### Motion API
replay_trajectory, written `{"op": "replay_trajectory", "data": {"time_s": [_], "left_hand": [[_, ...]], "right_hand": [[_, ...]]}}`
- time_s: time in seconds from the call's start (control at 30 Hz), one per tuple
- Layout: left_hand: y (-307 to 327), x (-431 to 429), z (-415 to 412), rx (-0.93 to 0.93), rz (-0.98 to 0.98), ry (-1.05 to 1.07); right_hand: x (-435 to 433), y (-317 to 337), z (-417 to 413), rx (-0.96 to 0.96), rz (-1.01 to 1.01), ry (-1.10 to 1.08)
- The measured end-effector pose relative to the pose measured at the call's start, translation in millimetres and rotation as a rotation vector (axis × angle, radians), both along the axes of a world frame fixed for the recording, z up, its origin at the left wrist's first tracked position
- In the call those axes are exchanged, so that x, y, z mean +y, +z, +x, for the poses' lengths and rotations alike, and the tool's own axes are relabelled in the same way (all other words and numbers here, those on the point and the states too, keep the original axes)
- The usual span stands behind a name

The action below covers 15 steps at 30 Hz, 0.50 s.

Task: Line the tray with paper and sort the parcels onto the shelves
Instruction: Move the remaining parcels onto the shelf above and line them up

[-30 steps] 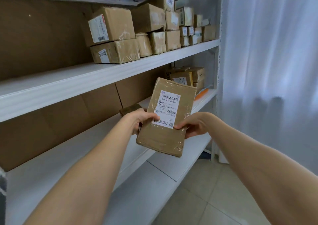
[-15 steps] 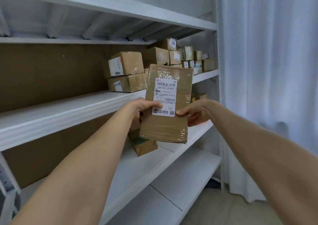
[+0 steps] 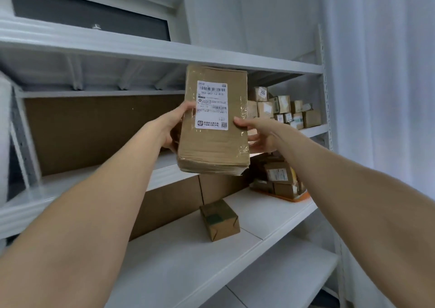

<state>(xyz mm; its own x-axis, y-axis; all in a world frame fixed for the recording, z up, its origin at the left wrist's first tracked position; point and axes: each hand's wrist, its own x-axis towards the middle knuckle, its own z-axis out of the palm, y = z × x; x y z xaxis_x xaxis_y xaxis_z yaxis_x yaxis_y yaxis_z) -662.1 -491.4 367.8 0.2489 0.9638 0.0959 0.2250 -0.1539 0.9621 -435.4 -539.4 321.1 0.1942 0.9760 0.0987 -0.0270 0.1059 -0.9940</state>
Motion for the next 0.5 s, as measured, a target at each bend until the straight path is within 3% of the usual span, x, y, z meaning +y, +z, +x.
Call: {"op": "replay_trajectory", "data": {"time_s": [0.23, 0.5], "left_hand": [[24, -6, -52, -0.010, 0.037, 0.089], [24, 8, -76, -0.107, -0.025, 0.340]], "right_hand": [[20, 30, -49, -0.004, 0.098, 0.033], [62, 35, -97, 0.002, 0.090, 0.056]]}}
